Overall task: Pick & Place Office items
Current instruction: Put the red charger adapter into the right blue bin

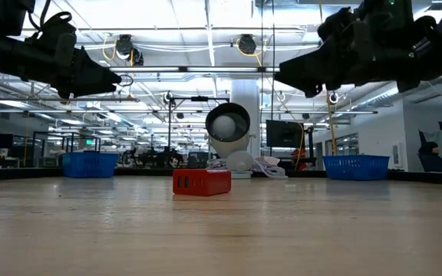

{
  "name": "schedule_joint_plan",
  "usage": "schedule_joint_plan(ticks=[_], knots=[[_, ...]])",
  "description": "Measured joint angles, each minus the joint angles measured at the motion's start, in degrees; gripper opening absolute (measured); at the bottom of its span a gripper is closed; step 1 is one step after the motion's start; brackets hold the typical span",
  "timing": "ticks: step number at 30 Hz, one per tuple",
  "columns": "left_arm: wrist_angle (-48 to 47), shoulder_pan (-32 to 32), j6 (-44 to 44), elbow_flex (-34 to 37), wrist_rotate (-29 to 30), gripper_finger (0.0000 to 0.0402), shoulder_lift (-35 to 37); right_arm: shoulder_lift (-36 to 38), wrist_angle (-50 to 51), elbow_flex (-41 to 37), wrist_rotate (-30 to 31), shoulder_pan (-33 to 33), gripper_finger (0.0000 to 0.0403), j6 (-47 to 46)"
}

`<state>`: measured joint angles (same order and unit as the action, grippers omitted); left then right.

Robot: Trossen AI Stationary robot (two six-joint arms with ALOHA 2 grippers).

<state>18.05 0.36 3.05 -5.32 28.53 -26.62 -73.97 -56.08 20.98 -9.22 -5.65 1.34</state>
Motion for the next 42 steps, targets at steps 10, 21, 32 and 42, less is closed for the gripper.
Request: schedule_joint_plan(ticks=[10,21,32,42], knots=[[0.00,-0.01,0.00,0.00,0.00,0.0271,-0.01,-2.73,12.87,9.36,1.70,3.69,0.0256,-0.12],[0.06,-0.02,0.00,0.00,-0.02,0.0271,-0.02,-24.39,14.92,23.13,4.30,9.94,0.0324,4.16],[0.13,-0.02,0.00,0.00,-0.02,0.0271,-0.02,-39.37,29.63,37.40,-2.15,9.68,0.0322,6.95],[0.13,-0.02,0.00,0.00,-0.02,0.0271,-0.02,-39.49,34.34,37.65,-4.14,7.54,0.0296,-1.86]])
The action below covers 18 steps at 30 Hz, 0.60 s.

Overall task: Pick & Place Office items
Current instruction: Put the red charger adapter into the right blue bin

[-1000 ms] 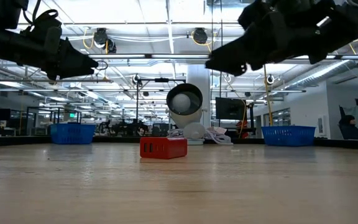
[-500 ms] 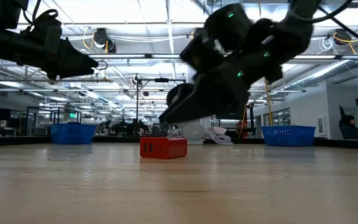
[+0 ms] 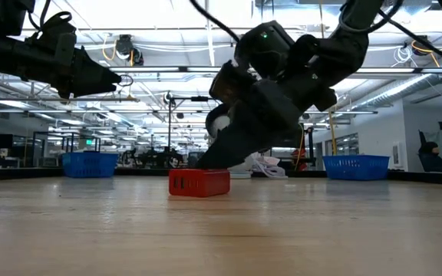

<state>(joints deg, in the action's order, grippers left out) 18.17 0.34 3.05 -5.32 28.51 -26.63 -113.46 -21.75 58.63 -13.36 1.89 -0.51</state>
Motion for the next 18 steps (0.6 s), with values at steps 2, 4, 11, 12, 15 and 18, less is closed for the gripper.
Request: schedule_joint_plan(ticks=[2,4,11,12,15,18], knots=[[0.00,0.00,0.00,0.00,0.00,0.0271,0.00,0.01,0.50,0.00,2.08,-0.55,0.0291,-2.94],[0.01,0.00,0.00,0.00,0.00,0.0271,0.00,0.01,0.86,0.00,4.09,-1.25,0.0288,-5.23],[0.00,0.00,0.00,0.00,0.00,0.0271,0.00,0.49,0.35,-0.02,8.90,-4.19,0.0285,-14.74],[0.00,0.01,0.00,0.00,0.00,0.0271,0.00,0.50,0.14,-0.04,8.92,-4.40,0.0285,-15.56],[0.00,0.00,0.00,0.00,0.00,0.0271,0.00,0.52,-1.21,-0.07,8.91,-4.63,0.0286,-16.28],[0.00,0.00,0.00,0.00,0.00,0.0271,0.00,0.47,-2.54,-0.13,8.92,-4.56,0.0287,-14.77]])
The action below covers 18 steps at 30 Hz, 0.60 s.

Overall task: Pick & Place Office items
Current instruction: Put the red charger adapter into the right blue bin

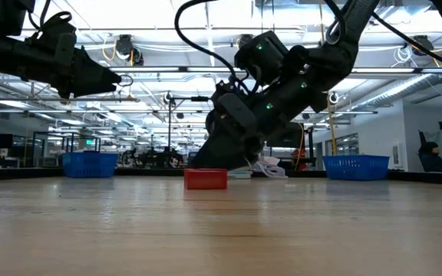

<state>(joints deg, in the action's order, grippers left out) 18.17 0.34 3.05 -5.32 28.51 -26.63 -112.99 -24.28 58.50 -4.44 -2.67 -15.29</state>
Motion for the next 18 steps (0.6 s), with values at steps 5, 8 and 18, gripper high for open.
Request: schedule_joint_plan(ticks=[5,8,18], knots=[[0.00,0.00,0.00,0.00,0.00,0.0271,0.00,-0.09,-1.63,-0.04,-0.32,1.22,0.0284,7.54],[0.02,0.00,0.00,0.00,0.00,0.0271,0.00,-0.09,-0.99,-0.04,-1.43,2.32,0.0281,15.67],[0.02,0.02,0.00,0.00,0.00,0.0271,0.00,0.00,-0.76,-0.04,-1.56,4.69,0.0279,23.75]])
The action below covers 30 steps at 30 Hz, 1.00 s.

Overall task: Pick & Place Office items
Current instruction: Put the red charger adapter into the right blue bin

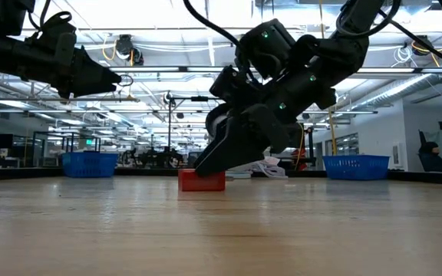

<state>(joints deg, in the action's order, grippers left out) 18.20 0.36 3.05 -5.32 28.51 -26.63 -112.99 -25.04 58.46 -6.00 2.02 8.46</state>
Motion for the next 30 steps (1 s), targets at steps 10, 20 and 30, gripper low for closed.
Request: schedule_joint_plan(ticks=[10,20,30], knots=[[0.00,-0.02,0.00,0.00,0.00,0.0271,0.00,0.00,0.99,0.00,-0.07,0.07,0.0279,1.23],[-0.02,-0.02,0.00,0.00,0.00,0.0271,0.00,0.01,6.21,0.04,-0.29,-1.29,0.0279,-0.25],[0.00,-0.01,0.00,0.00,0.00,0.0271,0.01,0.02,6.47,0.04,-0.31,-1.27,0.0254,-0.28]])
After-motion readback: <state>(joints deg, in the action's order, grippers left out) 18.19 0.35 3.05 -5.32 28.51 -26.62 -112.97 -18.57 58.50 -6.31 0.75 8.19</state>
